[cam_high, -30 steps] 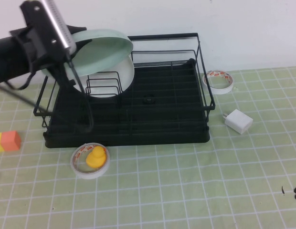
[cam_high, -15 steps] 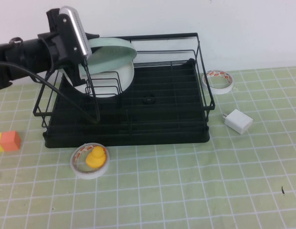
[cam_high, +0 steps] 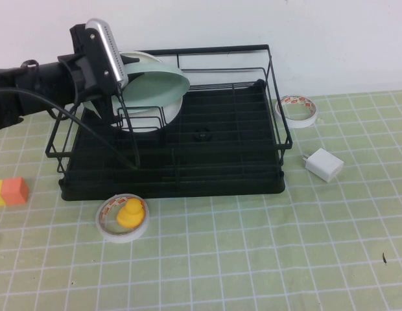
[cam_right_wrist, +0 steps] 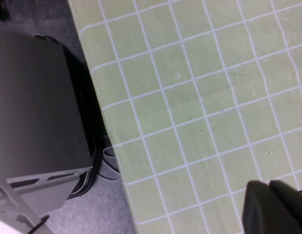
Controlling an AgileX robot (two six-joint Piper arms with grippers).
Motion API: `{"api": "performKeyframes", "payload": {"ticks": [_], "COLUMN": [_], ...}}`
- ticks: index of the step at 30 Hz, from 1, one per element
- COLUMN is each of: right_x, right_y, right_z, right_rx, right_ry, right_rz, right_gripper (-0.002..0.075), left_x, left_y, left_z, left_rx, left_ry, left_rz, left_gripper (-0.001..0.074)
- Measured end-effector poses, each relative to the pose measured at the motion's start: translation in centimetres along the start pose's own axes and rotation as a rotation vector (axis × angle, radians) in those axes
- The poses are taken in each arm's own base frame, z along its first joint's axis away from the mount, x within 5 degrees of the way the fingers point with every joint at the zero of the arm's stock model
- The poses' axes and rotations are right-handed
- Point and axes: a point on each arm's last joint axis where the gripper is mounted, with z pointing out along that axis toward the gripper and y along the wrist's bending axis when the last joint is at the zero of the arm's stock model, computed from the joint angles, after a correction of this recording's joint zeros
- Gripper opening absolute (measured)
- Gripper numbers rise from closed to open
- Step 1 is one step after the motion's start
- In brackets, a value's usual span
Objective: Place plate on rack
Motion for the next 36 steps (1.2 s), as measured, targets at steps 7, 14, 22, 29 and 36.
{"api": "performKeyframes", "payload": {"ticks": [7, 14, 22, 29, 36], "right_x": [-0.1, -0.2, 2.2, 3.6, 3.6], "right_y": [0.0, 0.1, -1.4, -1.6, 0.0], "right_z": [0.0, 0.0, -0.4, -2.3, -5.3], "right_rx": [-0.006, -0.011, 0.186, 0.402, 0.590], "right_ry": [-0.010, -0.018, 0.223, 0.274, 0.045], "right_rz": [0.016, 0.051, 0.247, 0.401, 0.466], "right_gripper": [0.0003, 0.0002, 0.0002, 0.0002, 0.0002], "left_x": [0.5, -0.3, -4.1, -7.1, -10.9], "left_y": [-0.2, 0.5, 5.3, 7.8, 6.4], "left_z": [0.2, -0.4, -4.8, -10.3, -13.5], "left_rx": [-0.002, -0.018, -0.308, -0.801, -1.067], "left_ry": [0.025, 0.011, 0.175, 0.475, 0.669], "left_rz": [-0.087, -0.075, -0.380, -0.639, -0.755], "left_gripper": [0.0399, 0.0379, 0.0039, 0.0001, -0.0001]}}
